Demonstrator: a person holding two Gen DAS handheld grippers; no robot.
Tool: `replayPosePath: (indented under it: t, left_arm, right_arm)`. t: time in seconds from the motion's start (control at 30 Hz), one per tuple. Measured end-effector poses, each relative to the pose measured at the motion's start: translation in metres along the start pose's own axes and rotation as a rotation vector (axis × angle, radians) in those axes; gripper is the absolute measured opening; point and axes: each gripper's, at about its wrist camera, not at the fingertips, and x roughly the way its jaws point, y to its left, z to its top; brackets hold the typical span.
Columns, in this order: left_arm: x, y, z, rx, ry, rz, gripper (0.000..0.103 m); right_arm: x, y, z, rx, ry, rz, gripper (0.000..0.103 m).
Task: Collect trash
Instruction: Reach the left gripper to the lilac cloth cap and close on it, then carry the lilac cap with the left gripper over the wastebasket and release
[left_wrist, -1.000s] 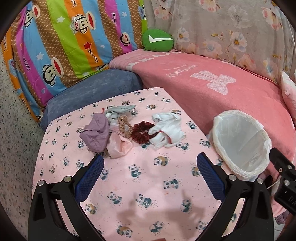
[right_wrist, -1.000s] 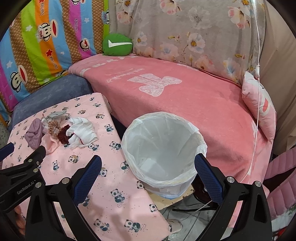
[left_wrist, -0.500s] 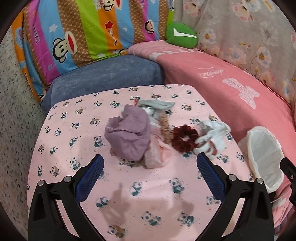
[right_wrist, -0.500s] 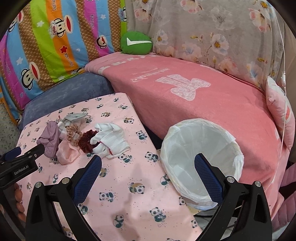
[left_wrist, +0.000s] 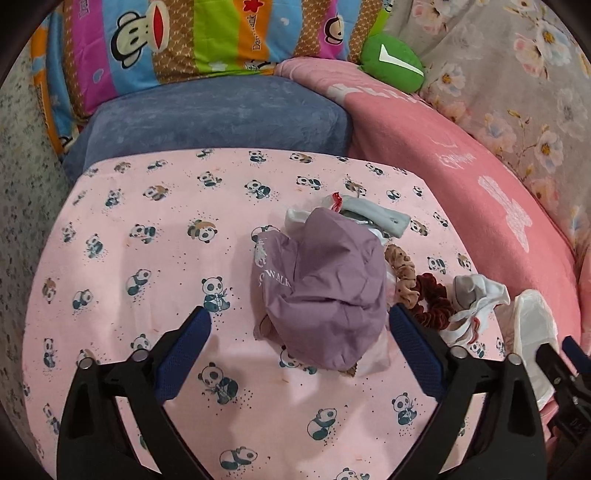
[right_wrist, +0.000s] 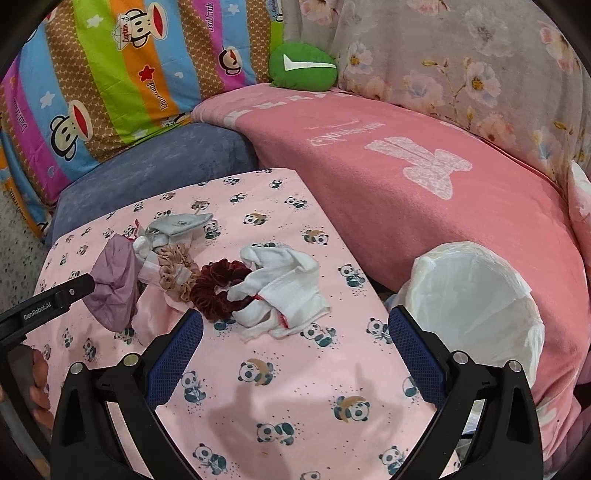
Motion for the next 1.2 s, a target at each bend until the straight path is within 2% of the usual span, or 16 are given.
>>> replayPosePath:
  t: [0.17,0.2,0.3,0.47,0.53,0.7,0.8,0.97,1.2]
  left_arm:
    - [0.009,0.009,0.006,-0.03,0.042,-0.118,0.059]
    - [0.01,0.009,0.006,-0.032,0.053,-0.145,0.056]
    - [0.015,0.007,0.009,-0.02,0.07,-0.198,0.045]
    - [0.019,0.009,0.014,0.002,0.086,-0.242,0.01]
    - [0.015,0.013,0.015,0.002,0.079,-0.253,0.007]
    - [0.0,0.019,0.022,0.001,0.045,-0.264,0.005]
    - [-0.009,0.019,0.028,0.009,0.026,-0.262,0.005]
    - [-0.033,0.013,0.043,0.035,-0.034,-0.25,0.005]
    - [-0.064,-0.009,0.061,0.082,-0.109,-0.253,0.005]
  right_arm:
    - [0.021,0.03,0.008,-0.03,0.009,0.055,0.097]
    - [0.025,0.036,0.009,-0.039,0.011,0.067,0.096]
    - [0.04,0.055,0.013,-0.064,0.028,0.112,0.088]
    - [0.068,0.082,0.015,-0.092,0.069,0.164,0.068]
    - [0.078,0.089,0.015,-0.099,0.089,0.182,0.055]
    - [0.101,0.102,0.016,-0.109,0.132,0.231,0.03]
    - [0.107,0.109,0.017,-0.125,0.143,0.245,0.005]
    - [0.089,0.112,0.025,-0.138,0.096,0.273,0.003]
    - [0.032,0.095,0.05,-0.104,-0.015,0.322,0.003]
